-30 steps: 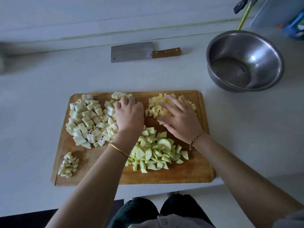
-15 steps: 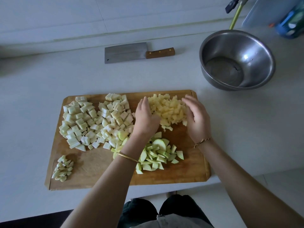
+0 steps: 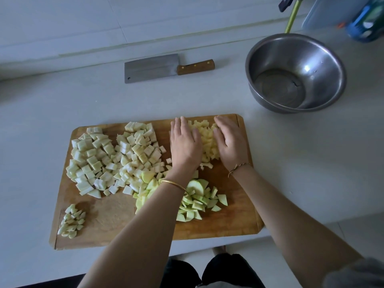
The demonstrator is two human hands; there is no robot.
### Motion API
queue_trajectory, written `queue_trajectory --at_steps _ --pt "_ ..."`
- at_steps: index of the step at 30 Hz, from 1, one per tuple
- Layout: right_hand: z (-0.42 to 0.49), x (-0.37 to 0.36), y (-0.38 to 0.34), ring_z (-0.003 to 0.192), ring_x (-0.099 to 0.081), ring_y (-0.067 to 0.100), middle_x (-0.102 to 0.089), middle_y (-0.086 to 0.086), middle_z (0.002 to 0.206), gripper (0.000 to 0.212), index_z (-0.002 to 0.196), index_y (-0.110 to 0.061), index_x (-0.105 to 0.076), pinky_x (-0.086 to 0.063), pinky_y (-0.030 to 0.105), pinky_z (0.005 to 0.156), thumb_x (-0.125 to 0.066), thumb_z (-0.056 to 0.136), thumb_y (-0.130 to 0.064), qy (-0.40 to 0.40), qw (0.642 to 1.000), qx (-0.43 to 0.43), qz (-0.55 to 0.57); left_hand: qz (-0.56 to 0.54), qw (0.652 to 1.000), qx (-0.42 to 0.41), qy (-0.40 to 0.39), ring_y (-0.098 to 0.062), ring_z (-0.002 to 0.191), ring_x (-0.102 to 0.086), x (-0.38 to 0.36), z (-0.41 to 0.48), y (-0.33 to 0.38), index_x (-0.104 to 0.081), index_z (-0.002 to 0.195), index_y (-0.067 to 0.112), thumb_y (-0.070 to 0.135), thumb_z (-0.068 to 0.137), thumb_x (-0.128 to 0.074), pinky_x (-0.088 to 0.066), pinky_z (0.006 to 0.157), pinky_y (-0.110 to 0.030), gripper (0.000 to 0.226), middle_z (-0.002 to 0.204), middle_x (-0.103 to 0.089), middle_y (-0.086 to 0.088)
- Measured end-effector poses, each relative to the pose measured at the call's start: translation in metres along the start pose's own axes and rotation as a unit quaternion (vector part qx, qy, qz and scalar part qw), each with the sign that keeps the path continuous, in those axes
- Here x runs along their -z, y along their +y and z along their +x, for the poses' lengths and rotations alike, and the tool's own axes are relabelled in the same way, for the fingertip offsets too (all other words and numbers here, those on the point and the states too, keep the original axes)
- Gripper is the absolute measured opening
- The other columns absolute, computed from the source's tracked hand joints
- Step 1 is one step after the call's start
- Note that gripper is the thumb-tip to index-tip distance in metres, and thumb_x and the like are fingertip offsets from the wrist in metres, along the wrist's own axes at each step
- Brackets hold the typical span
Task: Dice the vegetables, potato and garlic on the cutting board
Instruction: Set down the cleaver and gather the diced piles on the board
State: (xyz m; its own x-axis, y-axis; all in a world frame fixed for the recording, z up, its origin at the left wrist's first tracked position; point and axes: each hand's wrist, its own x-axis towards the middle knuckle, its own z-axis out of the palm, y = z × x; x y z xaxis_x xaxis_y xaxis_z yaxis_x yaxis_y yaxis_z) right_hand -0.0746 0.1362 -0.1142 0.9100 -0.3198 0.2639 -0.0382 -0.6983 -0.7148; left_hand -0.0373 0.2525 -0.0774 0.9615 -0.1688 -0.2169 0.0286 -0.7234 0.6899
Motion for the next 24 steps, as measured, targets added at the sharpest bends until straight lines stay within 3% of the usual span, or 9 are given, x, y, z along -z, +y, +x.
queue_trajectory --at_steps 10,15,20,24 --pt "0.024 0.000 0.003 0.134 -0.043 0.025 -0.053 0.012 0.139 0.046 0.131 -0.004 -0.056 -0.025 0.026 0.111 -0.041 0.094 -0.025 -0.150 0.988 0.023 -0.003 -0.013 0.998 -0.050 0.043 -0.023 0.142 -0.024 -0.012 0.009 0.002 -0.040 0.142 0.006 0.022 0.102 -0.033 -0.019 0.117 -0.037 0.044 0.149 -0.037 -0.010" --pt "0.024 0.003 0.003 0.131 -0.046 0.026 -0.057 0.012 0.134 0.044 0.127 -0.003 -0.059 -0.022 0.019 0.109 -0.040 0.095 -0.024 -0.148 0.989 0.017 0.006 -0.013 0.997 -0.074 0.034 -0.025 0.137 -0.033 -0.015 0.011 0.003 -0.044 0.138 0.002 0.016 0.101 -0.035 -0.023 0.115 -0.037 0.040 0.144 -0.043 -0.012" --pt "0.020 0.010 0.011 0.123 -0.053 0.028 -0.062 0.012 0.126 0.052 0.122 -0.001 -0.063 -0.038 0.039 0.107 -0.034 0.093 -0.034 -0.119 0.992 0.018 0.021 -0.021 0.995 -0.096 0.020 -0.026 0.134 -0.036 -0.025 0.007 0.010 -0.048 0.134 0.002 0.013 0.100 -0.035 -0.024 0.114 -0.036 0.038 0.140 -0.047 -0.013" --pt "0.016 0.018 0.019 0.125 -0.051 0.026 -0.061 0.011 0.128 0.054 0.124 -0.003 -0.062 -0.039 0.040 0.107 -0.033 0.093 -0.036 -0.117 0.993 0.007 0.019 -0.024 0.992 -0.121 0.005 -0.024 0.135 -0.036 -0.027 0.002 0.019 -0.047 0.135 0.001 0.012 0.100 -0.035 -0.023 0.115 -0.031 0.038 0.141 -0.046 -0.013"
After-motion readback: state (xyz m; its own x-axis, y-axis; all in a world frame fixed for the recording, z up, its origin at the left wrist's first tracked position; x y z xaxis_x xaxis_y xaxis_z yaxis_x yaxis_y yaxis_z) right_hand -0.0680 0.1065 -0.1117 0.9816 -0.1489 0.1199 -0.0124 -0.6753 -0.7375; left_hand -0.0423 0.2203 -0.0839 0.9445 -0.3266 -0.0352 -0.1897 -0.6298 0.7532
